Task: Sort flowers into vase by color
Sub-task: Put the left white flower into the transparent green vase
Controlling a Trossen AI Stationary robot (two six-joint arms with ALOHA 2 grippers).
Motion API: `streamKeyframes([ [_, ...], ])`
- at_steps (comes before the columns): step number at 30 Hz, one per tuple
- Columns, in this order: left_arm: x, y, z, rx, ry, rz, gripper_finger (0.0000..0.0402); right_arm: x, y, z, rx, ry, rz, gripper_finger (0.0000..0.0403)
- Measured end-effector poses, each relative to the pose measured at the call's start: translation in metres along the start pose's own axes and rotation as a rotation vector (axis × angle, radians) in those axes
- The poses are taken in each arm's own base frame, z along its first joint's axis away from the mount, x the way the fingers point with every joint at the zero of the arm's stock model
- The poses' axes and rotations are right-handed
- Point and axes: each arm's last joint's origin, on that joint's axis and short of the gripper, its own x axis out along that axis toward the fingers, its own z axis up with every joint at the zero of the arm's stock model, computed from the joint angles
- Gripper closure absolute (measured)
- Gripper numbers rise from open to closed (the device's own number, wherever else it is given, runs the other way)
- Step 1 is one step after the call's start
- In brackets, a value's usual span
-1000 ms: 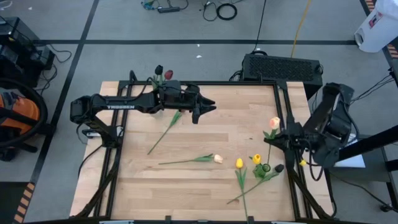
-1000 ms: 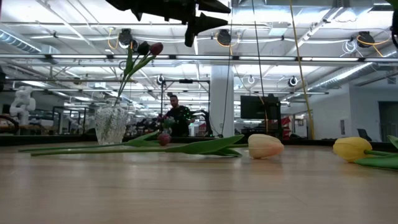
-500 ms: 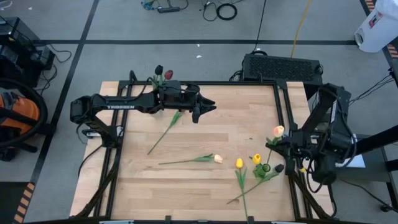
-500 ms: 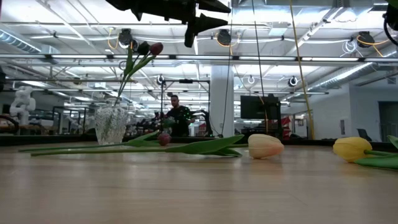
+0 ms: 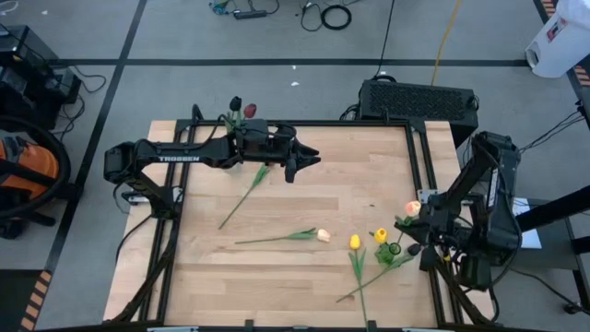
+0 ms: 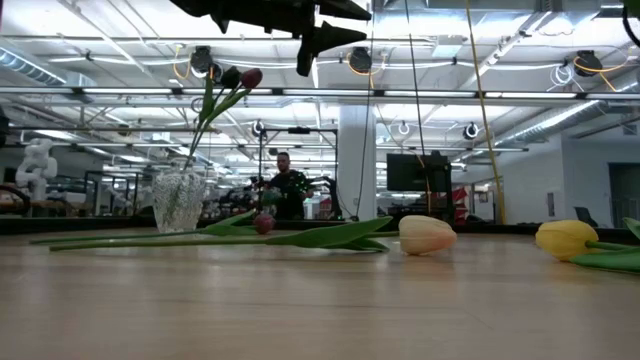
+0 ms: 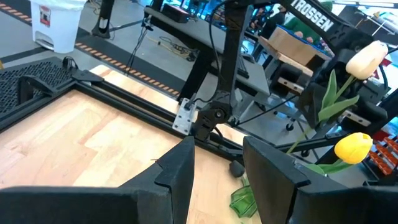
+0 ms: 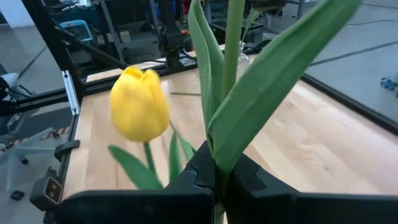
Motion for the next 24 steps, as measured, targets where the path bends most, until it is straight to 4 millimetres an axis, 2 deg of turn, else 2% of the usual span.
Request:
streamKeyframes([
  [18, 0.000, 0.000, 0.000, -0.026, 0.001, 0.000, 0.0256, -0.003, 0.015, -0.021, 0.011, -0.004, -0.009, 0.0402],
  [24, 0.000, 0.000, 0.000, -0.027, 0.002, 0.000, 0.0256, -0.003, 0.014, -0.021, 0.003, -0.002, -0.011, 0.0378],
])
